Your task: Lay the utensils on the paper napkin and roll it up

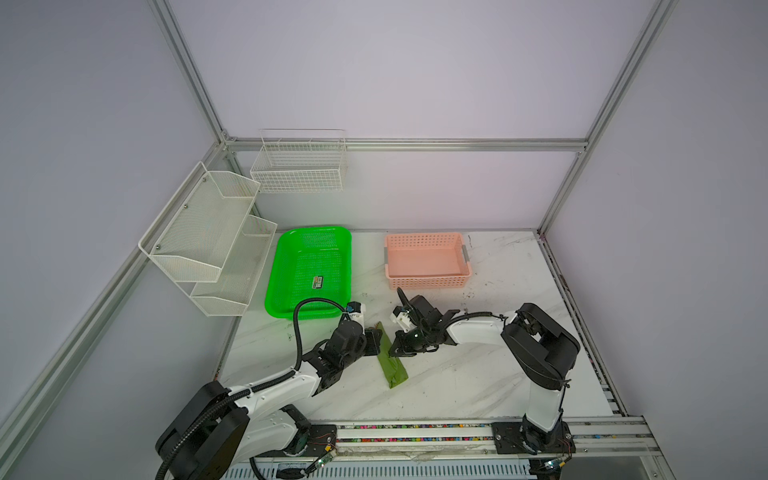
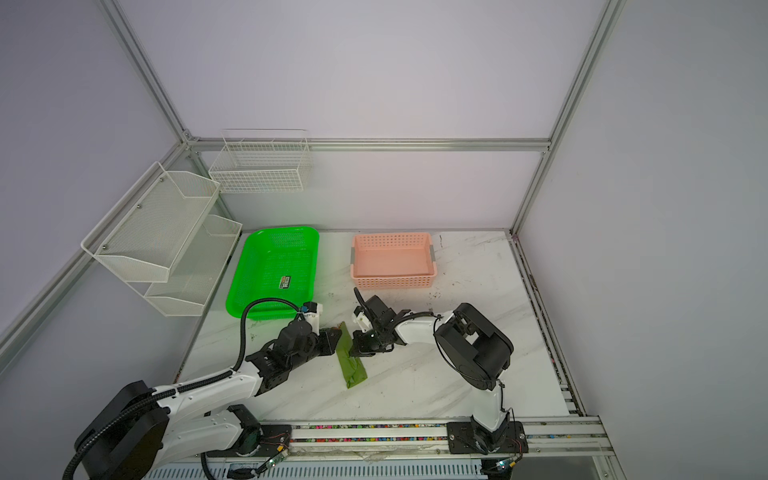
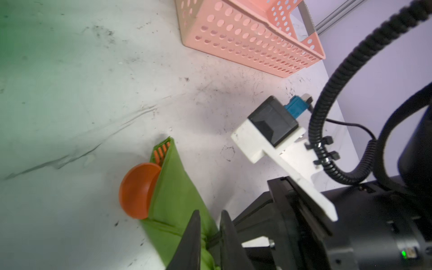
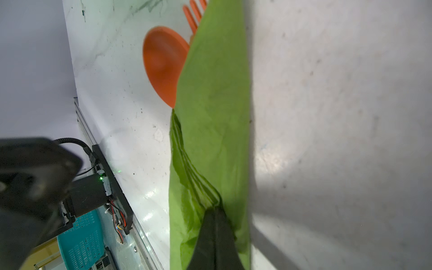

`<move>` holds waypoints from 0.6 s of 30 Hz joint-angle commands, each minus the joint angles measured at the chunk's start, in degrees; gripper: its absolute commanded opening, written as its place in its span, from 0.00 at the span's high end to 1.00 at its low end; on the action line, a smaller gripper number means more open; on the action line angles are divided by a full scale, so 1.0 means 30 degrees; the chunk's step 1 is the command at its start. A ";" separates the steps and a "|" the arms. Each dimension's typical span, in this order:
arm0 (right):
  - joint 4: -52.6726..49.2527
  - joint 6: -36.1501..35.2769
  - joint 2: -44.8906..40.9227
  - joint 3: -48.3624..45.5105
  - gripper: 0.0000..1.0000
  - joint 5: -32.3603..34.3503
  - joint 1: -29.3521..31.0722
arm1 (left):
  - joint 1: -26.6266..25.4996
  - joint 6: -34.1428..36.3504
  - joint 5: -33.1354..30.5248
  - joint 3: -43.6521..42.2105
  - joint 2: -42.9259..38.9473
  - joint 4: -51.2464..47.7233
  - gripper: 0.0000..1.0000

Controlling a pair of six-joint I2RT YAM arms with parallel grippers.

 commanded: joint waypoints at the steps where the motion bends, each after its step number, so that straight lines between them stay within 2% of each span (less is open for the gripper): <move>1: -0.1635 0.0123 0.0143 -0.0876 1.00 0.0985 0.0015 | 0.0204 0.0549 0.1165 0.2056 0.0817 0.1679 0.83; 4: -0.1663 0.0182 0.0082 -0.0814 1.00 0.0956 0.0003 | 0.0237 0.0628 0.1857 0.3046 0.2055 0.0606 0.85; 8: -0.1748 0.0292 -0.0088 -0.0726 1.00 0.1093 -0.0001 | 0.0296 0.1002 0.2393 0.4513 0.3226 -0.2393 0.87; 18: -0.1860 0.0417 -0.0236 -0.0755 1.00 0.1420 0.0014 | 0.0325 0.0981 0.2453 0.5686 0.5404 -0.4875 0.90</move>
